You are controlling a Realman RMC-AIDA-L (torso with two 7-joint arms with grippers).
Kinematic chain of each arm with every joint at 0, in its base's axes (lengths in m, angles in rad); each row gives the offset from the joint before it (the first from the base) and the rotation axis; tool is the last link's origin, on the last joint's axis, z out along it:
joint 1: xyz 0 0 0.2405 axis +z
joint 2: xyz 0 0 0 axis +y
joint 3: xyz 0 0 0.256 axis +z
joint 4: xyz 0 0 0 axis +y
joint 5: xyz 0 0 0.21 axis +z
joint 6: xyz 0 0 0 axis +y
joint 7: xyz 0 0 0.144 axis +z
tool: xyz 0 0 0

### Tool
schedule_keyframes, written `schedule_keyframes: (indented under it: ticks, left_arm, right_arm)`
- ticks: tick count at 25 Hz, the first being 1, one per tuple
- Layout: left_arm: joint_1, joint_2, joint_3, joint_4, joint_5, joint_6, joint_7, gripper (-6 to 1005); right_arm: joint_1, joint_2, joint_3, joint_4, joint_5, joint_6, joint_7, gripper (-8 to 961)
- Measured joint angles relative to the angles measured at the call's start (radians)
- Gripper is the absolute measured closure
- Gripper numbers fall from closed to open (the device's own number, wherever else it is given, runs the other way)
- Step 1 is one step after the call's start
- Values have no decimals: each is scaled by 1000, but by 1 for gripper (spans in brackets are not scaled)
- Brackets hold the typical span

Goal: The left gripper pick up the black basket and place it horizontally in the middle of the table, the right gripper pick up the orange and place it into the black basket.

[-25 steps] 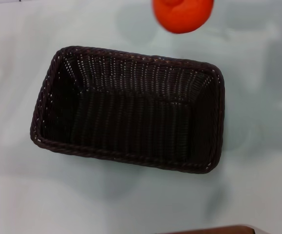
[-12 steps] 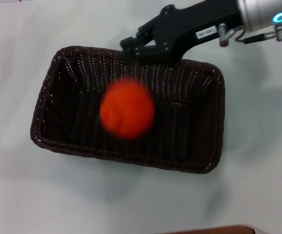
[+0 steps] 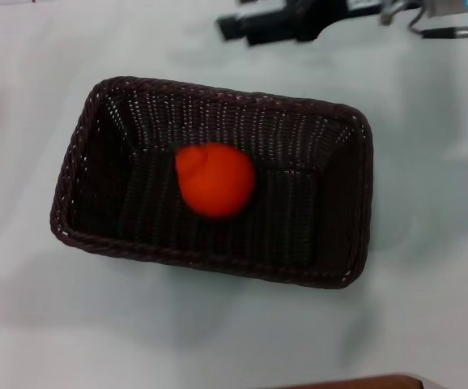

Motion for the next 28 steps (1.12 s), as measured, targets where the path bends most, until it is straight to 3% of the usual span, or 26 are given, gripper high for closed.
schedule_keyframes:
  ticks: [5,11,13,14,15,19,22,28]
  left_arm:
    - [19,-2,0,73,-95,-2,190,94]
    - [35,-4,-15,168,-162,-36,400,95]
    - [39,-5,-31,206,-192,-51,457,95]
    - [42,-5,-38,226,-206,-58,489,95]
    - [45,-6,-43,251,-222,-63,528,95]
    - [56,-7,-45,329,-271,-68,671,94]
    - [58,-7,-45,344,-274,-68,706,94]
    - [56,-8,-44,370,-275,-63,762,95]
  right_arm:
    - [-92,4,117,101,201,-159,-149,244]
    - [-177,5,231,438,672,-175,-630,23]
    - [-180,5,264,594,831,-137,-824,18]
    - [-173,6,306,751,970,-93,-1031,16]
    - [-173,6,306,751,970,-93,-1031,14]
    - [-149,10,412,965,1086,-57,-1296,5]
    - [-138,10,470,1027,1091,-67,-1363,5]
    - [-129,10,484,1049,1091,-89,-1380,5]
